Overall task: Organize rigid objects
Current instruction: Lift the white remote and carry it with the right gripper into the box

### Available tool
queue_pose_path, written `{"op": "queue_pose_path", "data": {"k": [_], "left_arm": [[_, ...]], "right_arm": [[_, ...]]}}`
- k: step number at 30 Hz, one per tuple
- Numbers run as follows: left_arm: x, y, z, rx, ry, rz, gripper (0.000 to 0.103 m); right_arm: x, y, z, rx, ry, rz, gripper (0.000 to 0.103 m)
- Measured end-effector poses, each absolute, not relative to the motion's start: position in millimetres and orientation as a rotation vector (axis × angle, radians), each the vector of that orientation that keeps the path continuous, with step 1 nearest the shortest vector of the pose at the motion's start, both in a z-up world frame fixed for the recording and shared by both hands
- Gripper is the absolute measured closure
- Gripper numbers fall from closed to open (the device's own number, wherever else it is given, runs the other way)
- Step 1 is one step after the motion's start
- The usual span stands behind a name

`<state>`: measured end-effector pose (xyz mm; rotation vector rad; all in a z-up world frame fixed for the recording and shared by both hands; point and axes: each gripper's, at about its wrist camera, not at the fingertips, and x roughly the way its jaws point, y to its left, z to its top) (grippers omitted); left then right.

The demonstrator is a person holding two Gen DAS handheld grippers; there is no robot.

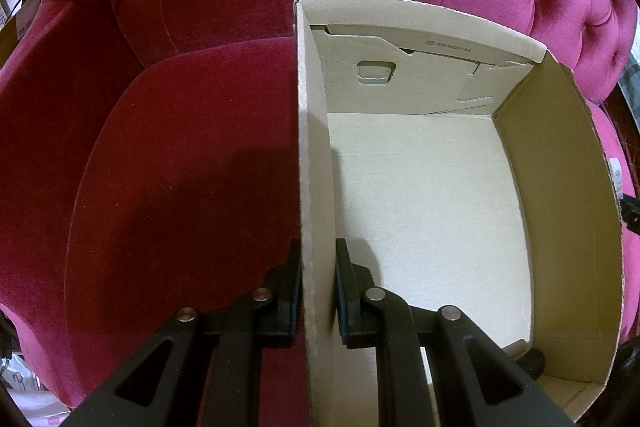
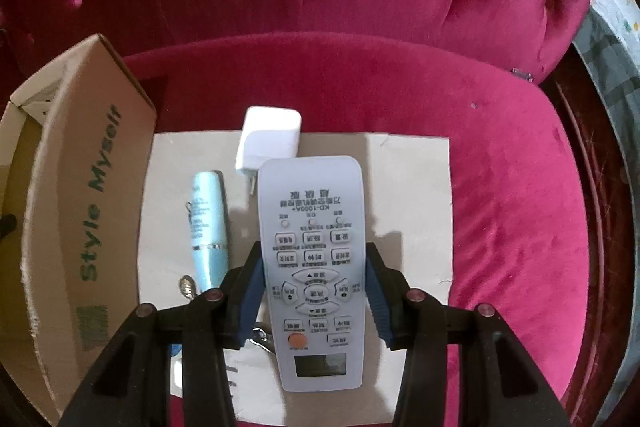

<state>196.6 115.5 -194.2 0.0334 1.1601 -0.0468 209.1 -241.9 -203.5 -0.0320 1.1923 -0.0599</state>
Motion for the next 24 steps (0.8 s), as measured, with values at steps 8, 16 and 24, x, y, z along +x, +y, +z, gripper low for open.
{"op": "queue_pose_path", "data": {"k": [8,16,24], "left_arm": [[196.3,115.5,-195.1,0.033,1.16,-0.047,0.088],[196.3,115.5,-195.0,0.032,1.16,-0.047,0.088],[196.3,115.6,-194.6,0.031,1.16,-0.047,0.088]], "right_arm": [[198.8,-229.2,-176.7,-0.05,1.154,-0.047,0.053],[190.9,-215.0,-153.0,-0.087,1.152,-0.046,0.053],[189.2,-192.0,-134.0,-0.098,1.142,-0.009,0.053]]}}
